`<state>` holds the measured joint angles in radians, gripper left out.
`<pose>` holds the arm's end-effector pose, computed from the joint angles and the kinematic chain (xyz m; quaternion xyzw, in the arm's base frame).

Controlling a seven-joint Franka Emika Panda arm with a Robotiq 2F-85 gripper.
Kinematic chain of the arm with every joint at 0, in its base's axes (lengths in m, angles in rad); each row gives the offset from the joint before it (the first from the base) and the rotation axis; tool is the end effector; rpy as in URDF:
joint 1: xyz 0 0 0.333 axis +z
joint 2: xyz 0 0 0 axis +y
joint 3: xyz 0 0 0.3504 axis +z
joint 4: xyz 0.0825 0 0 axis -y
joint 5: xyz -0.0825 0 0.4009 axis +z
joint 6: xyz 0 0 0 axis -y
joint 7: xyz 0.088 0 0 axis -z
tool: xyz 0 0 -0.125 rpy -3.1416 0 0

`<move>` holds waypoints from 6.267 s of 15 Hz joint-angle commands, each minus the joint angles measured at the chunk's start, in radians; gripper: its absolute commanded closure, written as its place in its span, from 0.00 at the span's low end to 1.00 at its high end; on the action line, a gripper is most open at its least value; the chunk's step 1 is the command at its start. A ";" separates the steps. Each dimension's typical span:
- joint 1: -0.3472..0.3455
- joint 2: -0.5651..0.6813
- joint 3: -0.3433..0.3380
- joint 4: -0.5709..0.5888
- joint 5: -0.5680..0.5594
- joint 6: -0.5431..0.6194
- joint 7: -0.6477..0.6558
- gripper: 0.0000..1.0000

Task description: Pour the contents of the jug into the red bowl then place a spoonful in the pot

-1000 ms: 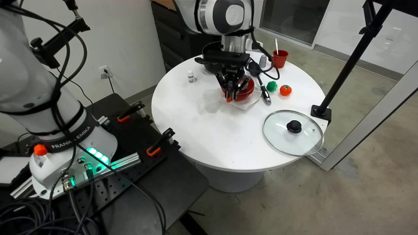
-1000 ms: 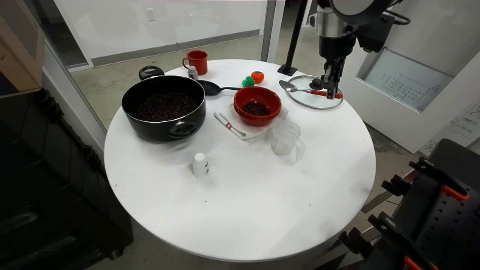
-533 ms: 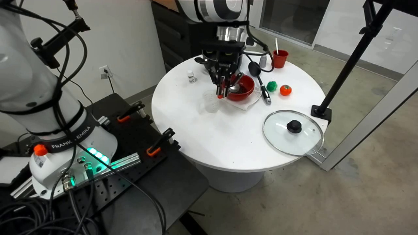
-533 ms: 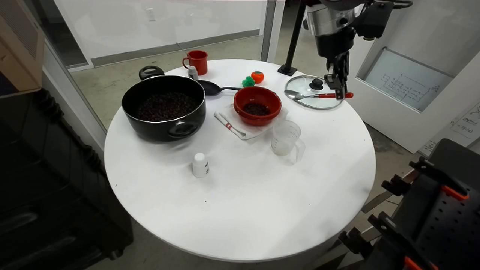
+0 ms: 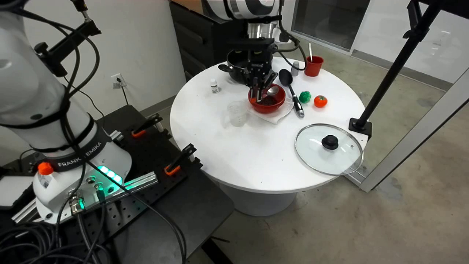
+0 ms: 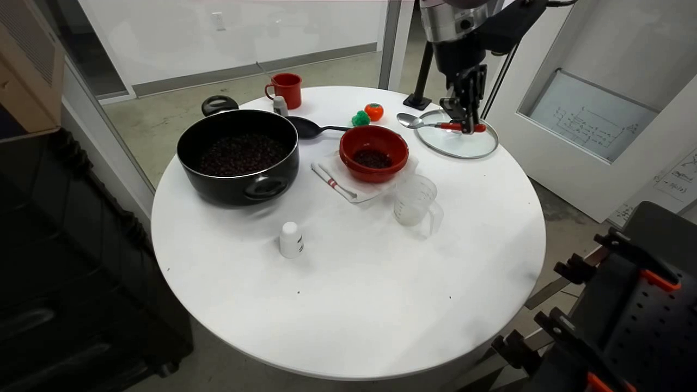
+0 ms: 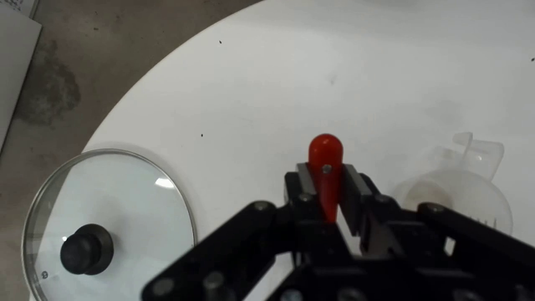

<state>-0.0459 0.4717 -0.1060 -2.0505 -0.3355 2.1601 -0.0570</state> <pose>0.5643 -0.1052 0.1852 0.9707 0.0715 -0.1924 0.1249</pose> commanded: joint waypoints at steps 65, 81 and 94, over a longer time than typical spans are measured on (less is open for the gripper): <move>0.196 0.409 0.008 0.493 -0.103 -0.496 0.369 0.95; 0.186 0.633 0.038 0.856 0.022 -0.723 0.264 0.95; 0.167 0.803 -0.021 1.155 0.057 -0.977 0.341 0.95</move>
<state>0.1168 1.2028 -0.1050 -1.0089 -0.2915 1.2711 0.2529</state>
